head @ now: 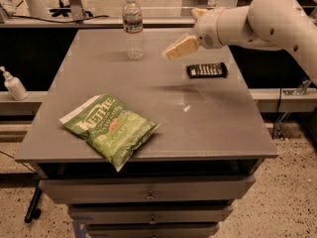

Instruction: Knock water bottle over

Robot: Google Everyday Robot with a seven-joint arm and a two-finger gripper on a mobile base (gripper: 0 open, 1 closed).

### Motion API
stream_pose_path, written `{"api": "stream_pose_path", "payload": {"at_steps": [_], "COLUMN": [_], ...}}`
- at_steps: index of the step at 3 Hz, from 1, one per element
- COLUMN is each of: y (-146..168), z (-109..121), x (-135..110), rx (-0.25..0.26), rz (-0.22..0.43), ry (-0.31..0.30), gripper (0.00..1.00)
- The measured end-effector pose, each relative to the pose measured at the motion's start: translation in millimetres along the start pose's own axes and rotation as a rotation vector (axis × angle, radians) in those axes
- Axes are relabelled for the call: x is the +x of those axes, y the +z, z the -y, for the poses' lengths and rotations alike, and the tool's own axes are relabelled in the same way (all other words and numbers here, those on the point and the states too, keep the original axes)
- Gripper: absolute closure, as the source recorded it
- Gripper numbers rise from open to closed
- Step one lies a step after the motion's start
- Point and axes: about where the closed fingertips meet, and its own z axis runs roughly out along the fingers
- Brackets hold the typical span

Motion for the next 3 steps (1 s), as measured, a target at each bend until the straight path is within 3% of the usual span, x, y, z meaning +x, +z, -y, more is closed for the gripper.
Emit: {"api": "stream_pose_path", "payload": {"at_steps": [1,3], "y": [34,98], "z": [7,-5], "x": [1,-10], "rx": [-0.047,-0.158], "rz": [0.071,0.142], "ry": [0.046,0.097], "gripper": [0.0,0.0]}}
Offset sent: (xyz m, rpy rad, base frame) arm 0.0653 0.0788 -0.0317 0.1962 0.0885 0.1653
